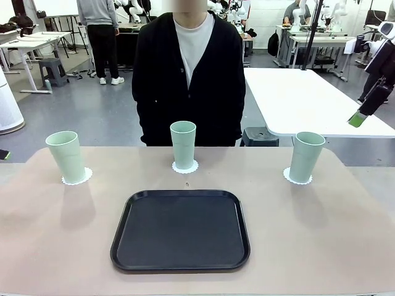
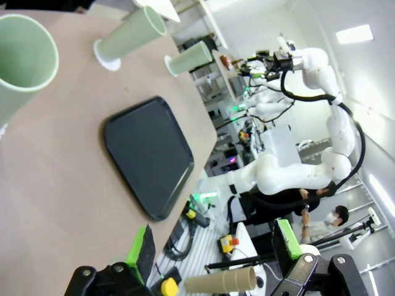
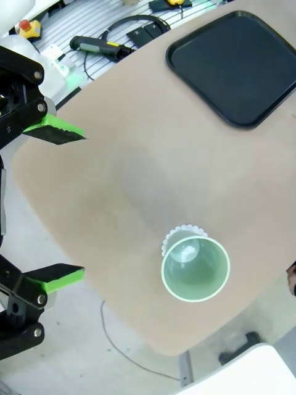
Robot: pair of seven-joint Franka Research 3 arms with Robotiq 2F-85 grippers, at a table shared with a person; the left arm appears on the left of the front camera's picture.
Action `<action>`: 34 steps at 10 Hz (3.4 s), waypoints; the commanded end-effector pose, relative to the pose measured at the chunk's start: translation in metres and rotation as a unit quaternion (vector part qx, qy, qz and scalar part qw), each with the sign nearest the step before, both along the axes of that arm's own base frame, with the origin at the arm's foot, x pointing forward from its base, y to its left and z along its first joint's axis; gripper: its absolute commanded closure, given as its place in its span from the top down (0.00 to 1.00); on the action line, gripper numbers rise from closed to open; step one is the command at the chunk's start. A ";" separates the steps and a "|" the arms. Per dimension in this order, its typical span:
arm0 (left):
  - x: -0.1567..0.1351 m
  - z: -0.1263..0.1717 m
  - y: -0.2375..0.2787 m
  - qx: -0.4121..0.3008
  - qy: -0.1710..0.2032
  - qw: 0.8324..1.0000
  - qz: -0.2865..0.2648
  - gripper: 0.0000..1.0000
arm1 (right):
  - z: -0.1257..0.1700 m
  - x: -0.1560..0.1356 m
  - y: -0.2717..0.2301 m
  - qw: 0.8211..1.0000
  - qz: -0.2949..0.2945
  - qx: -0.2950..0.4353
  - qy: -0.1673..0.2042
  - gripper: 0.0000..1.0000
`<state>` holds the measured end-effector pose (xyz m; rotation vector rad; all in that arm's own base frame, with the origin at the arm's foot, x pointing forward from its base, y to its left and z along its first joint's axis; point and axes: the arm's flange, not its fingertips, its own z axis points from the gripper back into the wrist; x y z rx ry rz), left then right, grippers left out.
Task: Place coasters on the table and set cups on them.
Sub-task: Take one Reusable plastic cup from the Flat Tray and place it on a coaster set by the human.
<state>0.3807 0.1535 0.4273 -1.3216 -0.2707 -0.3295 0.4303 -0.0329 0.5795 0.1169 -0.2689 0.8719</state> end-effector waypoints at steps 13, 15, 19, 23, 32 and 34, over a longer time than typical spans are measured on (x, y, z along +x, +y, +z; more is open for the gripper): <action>0.000 0.002 0.000 -0.003 -0.002 1.000 0.008 1.00 | -0.127 -0.074 -0.080 0.803 -0.099 0.567 0.157 1.00; 0.000 0.002 0.000 -0.003 -0.002 1.000 0.008 1.00 | -0.136 -0.106 -0.142 0.765 -0.131 0.616 0.134 1.00; 0.000 0.002 0.000 -0.003 -0.002 1.000 0.008 1.00 | -0.157 -0.128 -0.203 0.766 -0.161 0.593 0.188 1.00; 0.000 0.002 0.000 -0.003 -0.002 1.000 0.008 1.00 | -0.137 -0.124 -0.204 0.794 -0.119 0.559 0.207 1.00; 0.000 0.002 0.000 -0.003 -0.002 1.000 0.008 1.00 | -0.148 -0.125 -0.205 0.778 -0.169 0.572 0.197 1.00; 0.000 0.002 0.000 -0.003 -0.002 1.000 0.008 1.00 | -0.148 -0.125 -0.205 0.778 -0.169 0.572 0.197 1.00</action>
